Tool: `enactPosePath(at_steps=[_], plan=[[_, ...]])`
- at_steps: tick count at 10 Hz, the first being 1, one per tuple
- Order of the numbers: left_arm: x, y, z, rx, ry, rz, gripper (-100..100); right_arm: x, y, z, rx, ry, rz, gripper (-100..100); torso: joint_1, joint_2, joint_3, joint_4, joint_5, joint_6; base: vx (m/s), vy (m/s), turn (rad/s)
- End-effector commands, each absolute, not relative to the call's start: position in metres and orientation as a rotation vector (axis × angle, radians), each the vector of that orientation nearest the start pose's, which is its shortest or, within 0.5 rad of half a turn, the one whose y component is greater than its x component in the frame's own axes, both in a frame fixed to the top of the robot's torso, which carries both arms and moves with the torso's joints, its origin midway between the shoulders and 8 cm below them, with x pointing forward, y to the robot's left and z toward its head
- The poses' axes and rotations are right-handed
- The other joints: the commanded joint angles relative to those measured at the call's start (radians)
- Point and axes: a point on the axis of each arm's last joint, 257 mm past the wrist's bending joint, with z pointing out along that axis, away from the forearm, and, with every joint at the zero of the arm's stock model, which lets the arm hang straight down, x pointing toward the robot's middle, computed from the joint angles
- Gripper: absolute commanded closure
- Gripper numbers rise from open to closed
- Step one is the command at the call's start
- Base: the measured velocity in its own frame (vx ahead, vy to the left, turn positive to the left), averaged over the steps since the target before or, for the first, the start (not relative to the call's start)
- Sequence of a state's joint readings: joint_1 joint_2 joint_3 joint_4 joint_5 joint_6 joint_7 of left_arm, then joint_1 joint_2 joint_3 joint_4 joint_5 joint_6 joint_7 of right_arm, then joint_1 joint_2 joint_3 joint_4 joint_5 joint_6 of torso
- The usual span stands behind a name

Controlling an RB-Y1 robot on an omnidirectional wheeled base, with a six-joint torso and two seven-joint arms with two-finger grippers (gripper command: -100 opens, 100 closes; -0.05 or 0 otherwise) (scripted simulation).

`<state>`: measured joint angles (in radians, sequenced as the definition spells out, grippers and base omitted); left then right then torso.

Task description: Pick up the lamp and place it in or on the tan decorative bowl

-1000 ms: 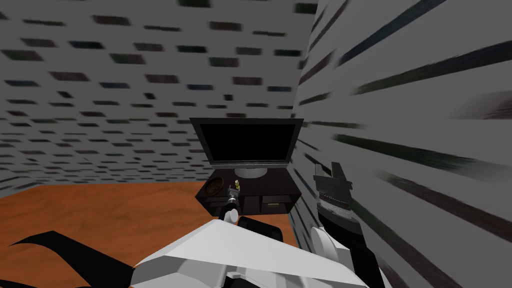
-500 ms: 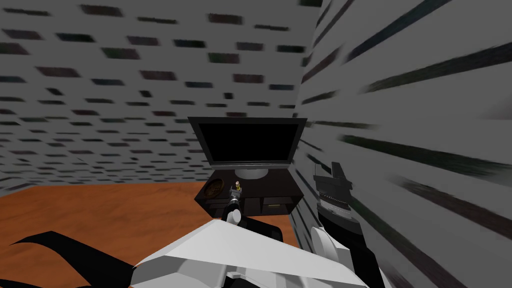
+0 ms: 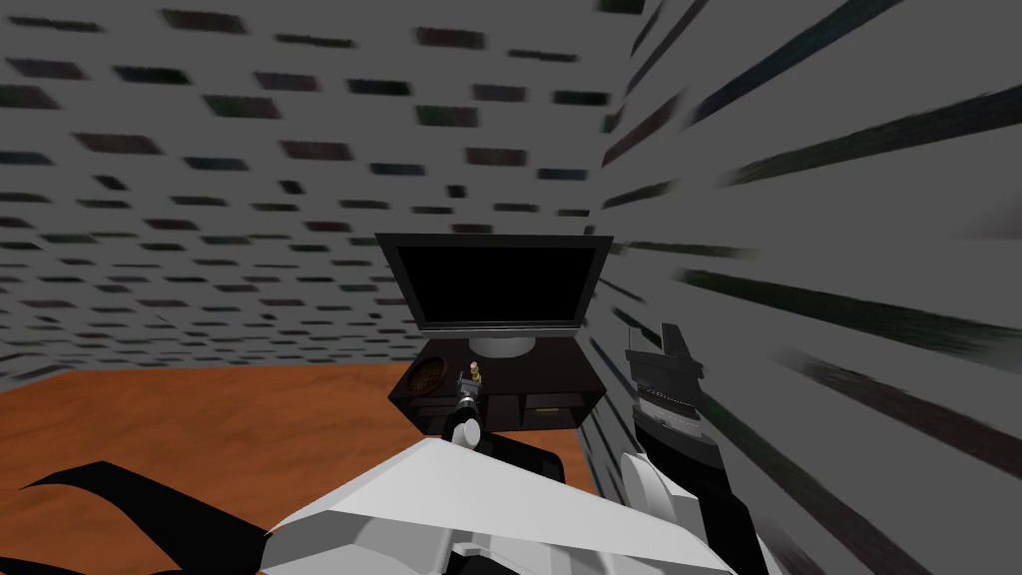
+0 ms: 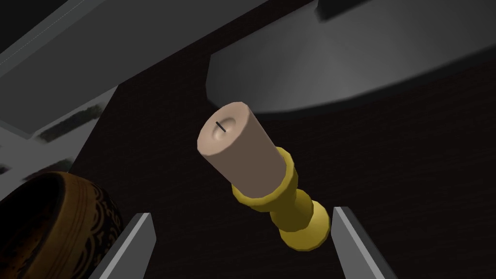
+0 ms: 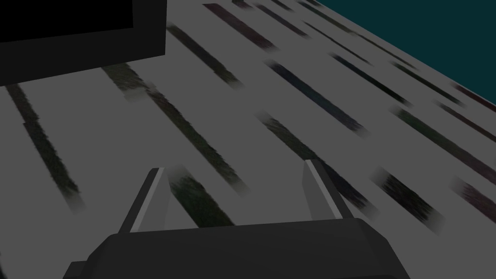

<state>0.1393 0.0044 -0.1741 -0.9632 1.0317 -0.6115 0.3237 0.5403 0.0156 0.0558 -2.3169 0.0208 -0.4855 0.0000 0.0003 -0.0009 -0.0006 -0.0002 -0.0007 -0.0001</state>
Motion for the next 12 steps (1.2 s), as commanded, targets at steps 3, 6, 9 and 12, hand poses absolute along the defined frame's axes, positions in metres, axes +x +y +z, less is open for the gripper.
enactPosePath(at_steps=[3, 6, 9, 12], plan=[[0.3822, 0.2908, -0.4802, -2.223, 0.084, -1.401, -100, 0.339, -0.2641, 0.0251, 0.675, 0.62, 1.327, 0, 0.0, 0.0, 0.0, 0.0, 0.0, 0.0, -0.001, 0.002, -0.005], [0.3734, 0.2972, -0.4844, -2.219, 0.065, -1.395, -100, 0.339, -0.2641, 0.0251, 0.675, 0.62, 1.327, 0, 0.001, 0.0, 0.0, 0.0, 0.0, 0.0, 0.0, 0.0, -0.001], [0.3734, 0.2972, -0.4844, -2.219, 0.065, -1.395, -100, 0.339, -0.2641, 0.0251, 0.675, 0.62, 1.327, 0, 0.0, 0.0, 0.0, 0.0, 0.0, 0.0, -0.002, 0.002, -0.007], [0.3734, 0.2972, -0.4844, -2.219, 0.065, -1.395, -100, 0.339, -0.2641, 0.0251, 0.675, 0.62, 1.327, 0, 0.0, 0.0, 0.0, 0.0, 0.0, 0.0, 0.0, 0.0, 0.0]])
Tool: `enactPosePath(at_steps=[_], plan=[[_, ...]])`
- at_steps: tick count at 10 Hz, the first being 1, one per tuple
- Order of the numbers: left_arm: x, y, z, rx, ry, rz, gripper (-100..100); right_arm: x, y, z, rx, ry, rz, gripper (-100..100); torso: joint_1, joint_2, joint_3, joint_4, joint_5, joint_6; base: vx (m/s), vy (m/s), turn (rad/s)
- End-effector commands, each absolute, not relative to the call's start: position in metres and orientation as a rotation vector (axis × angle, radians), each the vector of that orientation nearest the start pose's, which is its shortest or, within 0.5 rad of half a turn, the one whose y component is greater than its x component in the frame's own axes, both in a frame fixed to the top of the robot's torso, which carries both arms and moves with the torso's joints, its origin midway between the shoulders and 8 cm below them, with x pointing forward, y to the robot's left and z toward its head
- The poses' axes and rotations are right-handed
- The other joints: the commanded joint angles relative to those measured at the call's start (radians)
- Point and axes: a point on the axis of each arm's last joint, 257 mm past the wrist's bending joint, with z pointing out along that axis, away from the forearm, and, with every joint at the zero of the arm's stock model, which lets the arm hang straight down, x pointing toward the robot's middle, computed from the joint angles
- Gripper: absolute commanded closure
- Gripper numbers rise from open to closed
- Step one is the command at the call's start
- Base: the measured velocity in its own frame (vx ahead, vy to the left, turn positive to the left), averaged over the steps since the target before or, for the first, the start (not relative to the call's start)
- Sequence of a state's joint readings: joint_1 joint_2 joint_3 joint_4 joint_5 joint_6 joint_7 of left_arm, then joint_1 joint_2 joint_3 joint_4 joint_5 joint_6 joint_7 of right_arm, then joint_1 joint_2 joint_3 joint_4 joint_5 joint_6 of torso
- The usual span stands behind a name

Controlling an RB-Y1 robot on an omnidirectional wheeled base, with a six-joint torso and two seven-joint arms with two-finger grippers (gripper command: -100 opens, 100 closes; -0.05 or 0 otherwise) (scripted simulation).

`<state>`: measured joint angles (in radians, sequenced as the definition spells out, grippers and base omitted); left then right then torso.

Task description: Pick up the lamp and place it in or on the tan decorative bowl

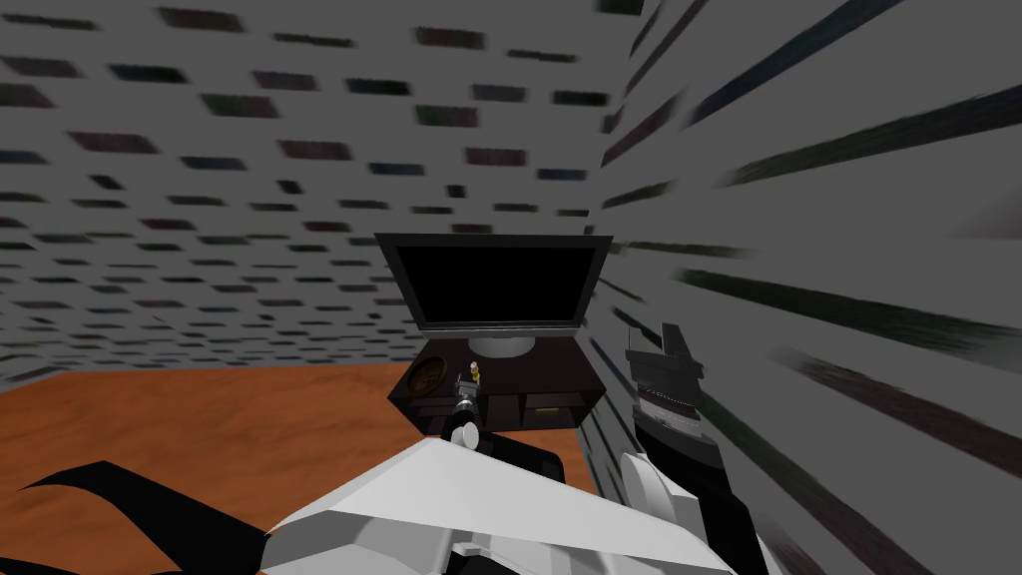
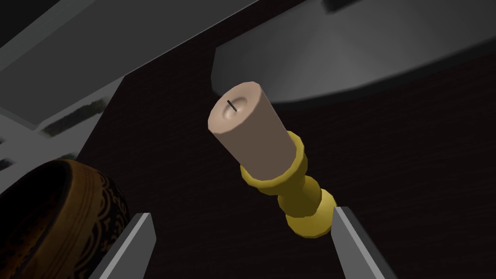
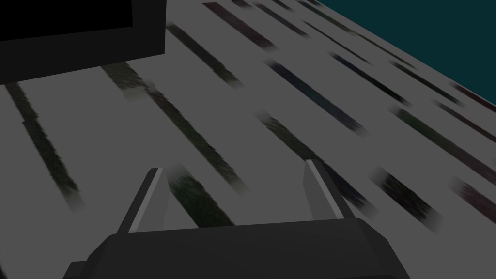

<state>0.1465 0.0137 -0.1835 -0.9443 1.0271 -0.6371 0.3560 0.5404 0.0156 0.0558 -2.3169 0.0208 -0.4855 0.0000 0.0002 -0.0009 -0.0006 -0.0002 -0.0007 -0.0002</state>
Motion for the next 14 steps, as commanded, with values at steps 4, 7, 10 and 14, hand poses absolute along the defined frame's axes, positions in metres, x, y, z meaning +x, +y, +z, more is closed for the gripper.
enactPosePath(at_steps=[4, 7, 10, 14], plan=[[0.364, 0.303, -0.489, -2.214, 0.048, -1.388, -100, 0.339, -0.264, 0.025, 0.675, 0.62, 1.327, 0, 0.001, 0.0, 0.0, 0.0, 0.0, 0.0, -0.002, 0.002, -0.006], [0.364, 0.303, -0.489, -2.214, 0.048, -1.388, -100, 0.339, -0.264, 0.025, 0.675, 0.62, 1.327, 0, 0.0, 0.0, 0.0, 0.0, 0.0, 0.0, -0.002, 0.003, -0.008], [0.364, 0.303, -0.489, -2.214, 0.048, -1.388, -100, 0.339, -0.264, 0.025, 0.675, 0.62, 1.327, 0, 0.0, 0.0, 0.0, 0.0, 0.0, 0.0, 0.004, -0.005, 0.015], [0.363, 0.315, -0.49, -2.214, 0.047, -1.388, -100, 0.339, -0.264, 0.025, 0.675, 0.62, 1.327, 0, 0.0, 0.0, 0.0, 0.0, 0.0, 0.0, -0.001, -0.001, -0.004]])
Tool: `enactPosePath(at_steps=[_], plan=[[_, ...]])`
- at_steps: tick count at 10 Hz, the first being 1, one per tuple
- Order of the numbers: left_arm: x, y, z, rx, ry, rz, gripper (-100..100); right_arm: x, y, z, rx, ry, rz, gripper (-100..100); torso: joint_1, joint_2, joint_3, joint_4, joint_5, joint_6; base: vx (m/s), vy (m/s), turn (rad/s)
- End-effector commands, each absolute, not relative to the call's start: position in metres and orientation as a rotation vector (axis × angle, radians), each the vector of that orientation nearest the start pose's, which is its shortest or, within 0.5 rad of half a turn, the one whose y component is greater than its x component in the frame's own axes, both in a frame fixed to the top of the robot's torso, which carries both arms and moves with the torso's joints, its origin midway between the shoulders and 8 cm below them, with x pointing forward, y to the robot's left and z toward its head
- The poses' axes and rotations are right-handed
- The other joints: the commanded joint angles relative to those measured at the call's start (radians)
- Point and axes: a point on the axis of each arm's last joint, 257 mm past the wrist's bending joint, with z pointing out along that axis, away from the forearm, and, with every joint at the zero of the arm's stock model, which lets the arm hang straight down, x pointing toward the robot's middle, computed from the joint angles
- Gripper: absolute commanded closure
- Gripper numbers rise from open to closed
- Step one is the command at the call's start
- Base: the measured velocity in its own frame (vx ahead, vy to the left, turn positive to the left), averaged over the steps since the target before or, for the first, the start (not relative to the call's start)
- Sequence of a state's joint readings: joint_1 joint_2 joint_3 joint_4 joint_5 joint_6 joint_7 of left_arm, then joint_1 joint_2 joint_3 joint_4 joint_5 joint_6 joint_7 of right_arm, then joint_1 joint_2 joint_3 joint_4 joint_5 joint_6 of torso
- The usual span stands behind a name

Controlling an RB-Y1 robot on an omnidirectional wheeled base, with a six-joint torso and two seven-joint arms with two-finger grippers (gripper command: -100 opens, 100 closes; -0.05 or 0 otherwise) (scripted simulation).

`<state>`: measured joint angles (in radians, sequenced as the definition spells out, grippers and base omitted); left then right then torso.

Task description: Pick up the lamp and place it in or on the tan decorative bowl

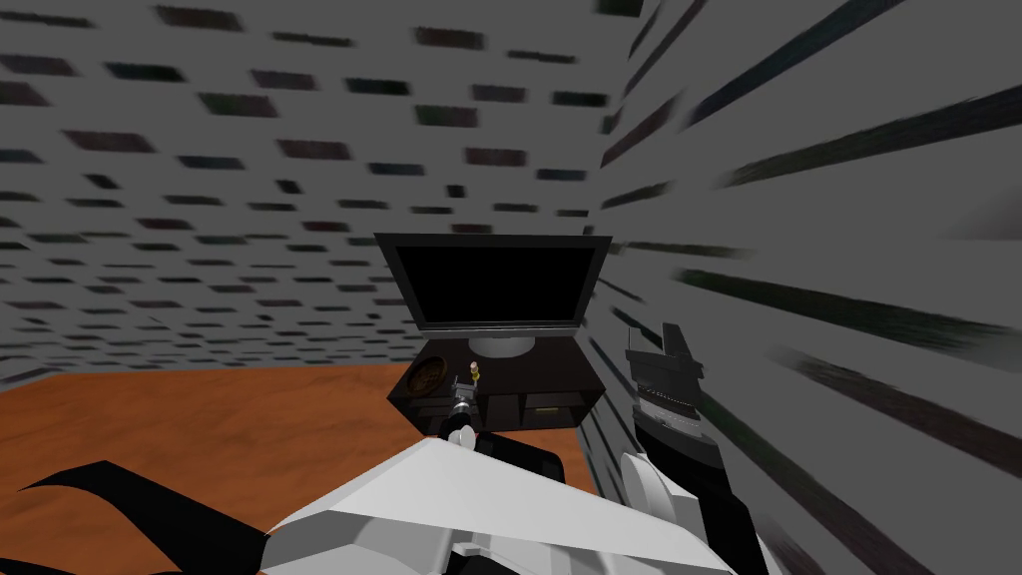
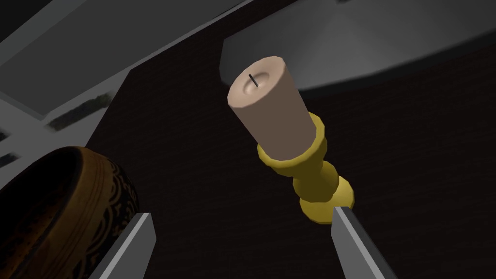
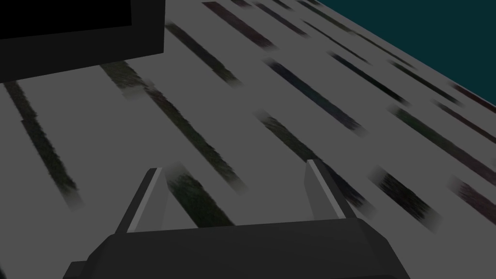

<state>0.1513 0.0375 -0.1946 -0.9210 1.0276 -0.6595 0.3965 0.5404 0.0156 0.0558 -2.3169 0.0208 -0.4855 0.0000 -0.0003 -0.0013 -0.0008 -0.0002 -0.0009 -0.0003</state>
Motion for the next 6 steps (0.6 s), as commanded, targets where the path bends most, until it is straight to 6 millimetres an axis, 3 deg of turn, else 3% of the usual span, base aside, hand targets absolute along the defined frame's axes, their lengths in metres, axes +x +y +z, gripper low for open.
enactPosePath(at_steps=[1, 3, 4, 5, 6], plan=[[0.362, 0.323, -0.491, -2.213, 0.046, -1.388, -100, 0.339, -0.264, 0.025, 0.675, 0.62, 1.327, 0, 0.0, 0.0, 0.0, 0.0, 0.0, 0.0, 0.014, -0.021, 0.051], [0.361, 0.34, -0.493, -2.212, 0.043, -1.387, -100, 0.339, -0.264, 0.025, 0.675, 0.62, 1.327, 0, -0.001, -0.001, 0.0, 0.0, 0.0, 0.0, 0.021, -0.038, 0.066], [0.361, 0.334, -0.492, -2.211, 0.043, -1.388, -100, 0.339, -0.264, 0.025, 0.675, 0.62, 1.327, 0, -0.002, -0.001, -0.001, 0.0, 0.0, 0.0, 0.009, -0.024, 0.019], [0.361, 0.335, -0.492, -2.212, 0.043, -1.388, 100, 0.339, -0.264, 0.025, 0.675, 0.62, 1.327, 0, -0.001, 0.0, 0.0, 0.0, 0.0, 0.0, 0.0, 0.0, 0.0], [0.361, 0.335, -0.492, -2.212, 0.043, -1.388, 100, 0.339, -0.264, 0.025, 0.675, 0.62, 1.327, 0, 0.0, 0.0, 0.0, 0.0, 0.0, 0.0, 0.0, 0.0, 0.0]])
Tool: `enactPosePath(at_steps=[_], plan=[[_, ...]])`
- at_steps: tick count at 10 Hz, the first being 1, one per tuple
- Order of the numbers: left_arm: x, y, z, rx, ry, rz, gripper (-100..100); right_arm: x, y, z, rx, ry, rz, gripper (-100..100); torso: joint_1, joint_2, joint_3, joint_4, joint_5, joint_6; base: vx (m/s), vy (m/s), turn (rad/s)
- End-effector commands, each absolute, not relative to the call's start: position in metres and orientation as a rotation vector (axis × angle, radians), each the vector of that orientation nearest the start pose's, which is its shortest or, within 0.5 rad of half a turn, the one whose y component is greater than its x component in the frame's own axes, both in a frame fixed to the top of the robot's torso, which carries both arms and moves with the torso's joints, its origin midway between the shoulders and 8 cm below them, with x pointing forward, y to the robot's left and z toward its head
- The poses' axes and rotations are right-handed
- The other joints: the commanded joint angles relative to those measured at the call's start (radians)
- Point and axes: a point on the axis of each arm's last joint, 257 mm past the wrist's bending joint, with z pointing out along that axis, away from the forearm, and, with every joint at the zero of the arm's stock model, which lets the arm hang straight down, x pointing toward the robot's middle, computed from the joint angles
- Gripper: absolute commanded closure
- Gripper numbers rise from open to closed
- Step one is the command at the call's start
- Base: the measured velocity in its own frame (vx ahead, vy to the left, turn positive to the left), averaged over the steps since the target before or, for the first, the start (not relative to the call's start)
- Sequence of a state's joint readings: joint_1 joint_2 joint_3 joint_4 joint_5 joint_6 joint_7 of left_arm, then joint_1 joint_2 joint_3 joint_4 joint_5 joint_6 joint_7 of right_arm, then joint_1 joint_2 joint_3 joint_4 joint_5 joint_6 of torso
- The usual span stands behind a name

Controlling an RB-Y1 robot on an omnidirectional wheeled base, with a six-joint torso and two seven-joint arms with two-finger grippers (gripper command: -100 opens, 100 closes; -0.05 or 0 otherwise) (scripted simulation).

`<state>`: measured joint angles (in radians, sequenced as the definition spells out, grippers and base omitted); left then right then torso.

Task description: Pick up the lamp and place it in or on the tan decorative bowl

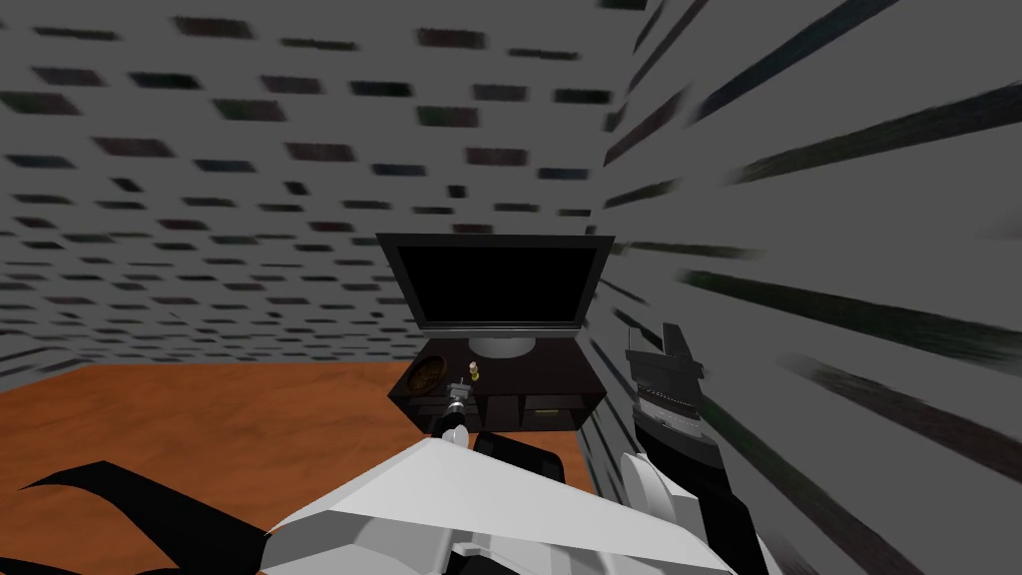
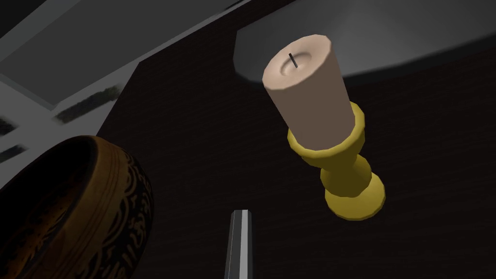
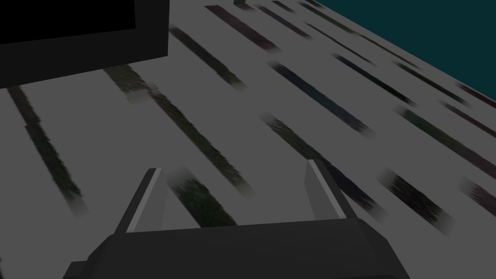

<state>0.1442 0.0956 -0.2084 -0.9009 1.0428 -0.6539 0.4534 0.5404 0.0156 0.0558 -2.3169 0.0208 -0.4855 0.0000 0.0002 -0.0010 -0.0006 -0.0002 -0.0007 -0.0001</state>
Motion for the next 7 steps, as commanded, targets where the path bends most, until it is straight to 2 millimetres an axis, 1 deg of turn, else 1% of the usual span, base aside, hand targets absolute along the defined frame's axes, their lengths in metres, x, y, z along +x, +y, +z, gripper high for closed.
enactPosePath(at_steps=[1, 3, 4, 5, 7], plan=[[0.361, 0.335, -0.492, -2.212, 0.043, -1.388, 100, 0.339, -0.264, 0.025, 0.675, 0.62, 1.327, 0, 0.0, 0.0, 0.0, 0.0, 0.0, 0.0, 0.0, 0.0, 0.0], [0.361, 0.335, -0.492, -2.212, 0.043, -1.388, 100, 0.339, -0.264, 0.025, 0.675, 0.62, 1.327, 0, 0.0, 0.0, 0.0, 0.0, 0.0, 0.0, 0.0, 0.0, 0.0], [0.361, 0.335, -0.492, -2.212, 0.043, -1.388, 0, 0.339, -0.264, 0.025, 0.675, 0.62, 1.327, 0, 0.0, 0.0, 0.0, 0.0, 0.0, 0.0, 0.0, 0.0, 0.0], [0.346, 0.351, -0.501, -2.227, 0.031, -1.339, -100, 0.339, -0.264, 0.025, 0.675, 0.62, 1.327, 0, 0.0, 0.0, 0.0, 0.0, 0.0, 0.0, -0.103, -0.031, 0.117], [0.337, 0.356, -0.507, -2.24, 0.016, -1.314, -100, 0.339, -0.264, 0.025, 0.675, 0.62, 1.328, 0, -0.002, 0.011, 0.006, 0.002, 0.0, 0.0, -0.172, -0.045, 0.062]])
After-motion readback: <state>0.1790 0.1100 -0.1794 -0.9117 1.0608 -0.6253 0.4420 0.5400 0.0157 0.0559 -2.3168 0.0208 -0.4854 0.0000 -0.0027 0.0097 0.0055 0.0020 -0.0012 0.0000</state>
